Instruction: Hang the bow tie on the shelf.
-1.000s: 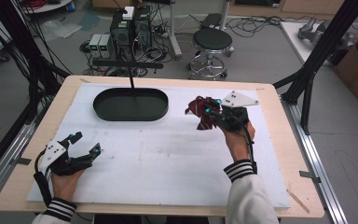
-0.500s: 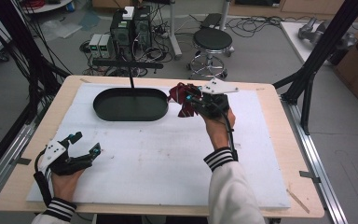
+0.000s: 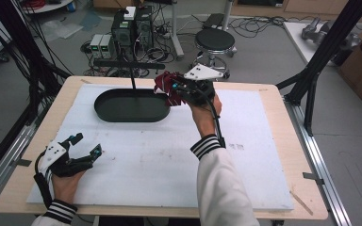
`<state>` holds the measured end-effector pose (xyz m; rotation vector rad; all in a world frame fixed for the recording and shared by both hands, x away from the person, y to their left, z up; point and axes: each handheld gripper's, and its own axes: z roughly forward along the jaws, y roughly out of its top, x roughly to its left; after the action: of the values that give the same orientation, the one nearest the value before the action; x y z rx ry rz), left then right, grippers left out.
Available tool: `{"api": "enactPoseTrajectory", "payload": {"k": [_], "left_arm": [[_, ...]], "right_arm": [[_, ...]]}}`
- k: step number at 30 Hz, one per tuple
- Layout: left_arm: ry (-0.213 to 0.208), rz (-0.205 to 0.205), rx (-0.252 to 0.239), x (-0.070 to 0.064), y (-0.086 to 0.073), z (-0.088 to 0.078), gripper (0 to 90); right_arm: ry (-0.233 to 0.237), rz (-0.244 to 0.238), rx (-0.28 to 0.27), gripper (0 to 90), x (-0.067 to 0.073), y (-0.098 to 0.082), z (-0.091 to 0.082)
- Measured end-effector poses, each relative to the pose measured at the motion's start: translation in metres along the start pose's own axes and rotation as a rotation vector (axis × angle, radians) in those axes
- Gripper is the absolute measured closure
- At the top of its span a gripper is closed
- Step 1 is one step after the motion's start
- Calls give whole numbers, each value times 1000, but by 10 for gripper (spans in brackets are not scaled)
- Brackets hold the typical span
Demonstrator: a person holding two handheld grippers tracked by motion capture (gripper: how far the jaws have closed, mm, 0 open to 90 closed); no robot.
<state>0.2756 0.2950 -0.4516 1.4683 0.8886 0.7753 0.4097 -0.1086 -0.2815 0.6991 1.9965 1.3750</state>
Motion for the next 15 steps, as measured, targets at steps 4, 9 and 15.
{"api": "enactPoseTrajectory", "payload": {"k": [4,9,15], "left_arm": [[1,-2,-1,0,0,0,146],[2,-5,-1,0,0,0,146],[2,-6,1,0,0,0,146]], "right_arm": [[1,-14,-11,728,1,6,8],[6,-21,-17,728,-1,12,15],[4,-21,-45,727,-4,23,23]]}}
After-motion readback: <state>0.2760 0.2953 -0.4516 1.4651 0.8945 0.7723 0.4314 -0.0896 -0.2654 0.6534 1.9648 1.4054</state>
